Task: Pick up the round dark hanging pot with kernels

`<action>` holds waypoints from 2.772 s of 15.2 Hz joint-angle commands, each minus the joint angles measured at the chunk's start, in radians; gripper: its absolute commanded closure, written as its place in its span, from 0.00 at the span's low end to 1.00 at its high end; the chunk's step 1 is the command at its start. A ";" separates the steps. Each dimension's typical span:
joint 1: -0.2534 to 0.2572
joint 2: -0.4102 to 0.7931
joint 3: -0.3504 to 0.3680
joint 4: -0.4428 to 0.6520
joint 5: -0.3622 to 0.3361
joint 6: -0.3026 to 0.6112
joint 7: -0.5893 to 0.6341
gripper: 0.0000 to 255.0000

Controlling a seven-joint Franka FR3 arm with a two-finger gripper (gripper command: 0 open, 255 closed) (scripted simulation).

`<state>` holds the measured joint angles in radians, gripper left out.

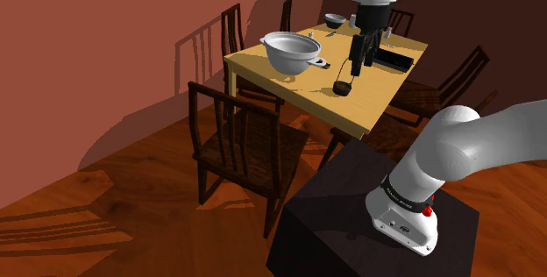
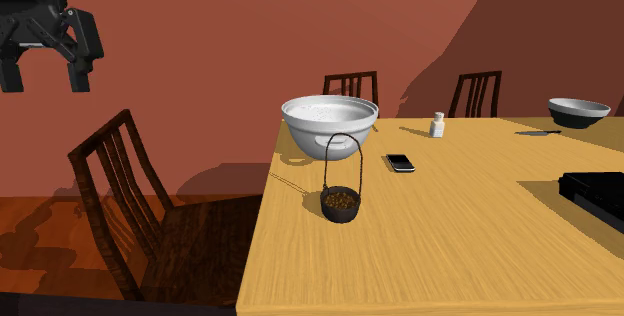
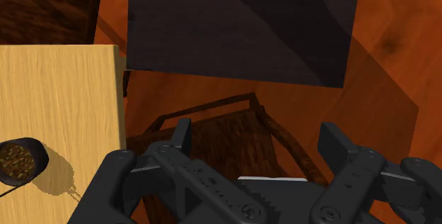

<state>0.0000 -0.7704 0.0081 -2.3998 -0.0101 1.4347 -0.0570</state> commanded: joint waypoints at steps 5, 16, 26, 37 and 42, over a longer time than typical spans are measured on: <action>-0.040 0.019 -0.033 -0.083 -0.051 0.159 -0.001 0.00; -0.163 0.194 -0.139 -0.207 -0.186 0.624 0.018 0.00; -0.262 0.482 -0.244 -0.171 -0.271 1.037 0.050 0.00; -0.334 0.850 -0.340 0.009 -0.183 1.400 0.008 0.00; -0.351 0.928 -0.334 0.022 -0.143 1.478 -0.012 0.00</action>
<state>-0.3490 0.1458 -0.3272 -2.3746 -0.1569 2.8956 -0.0683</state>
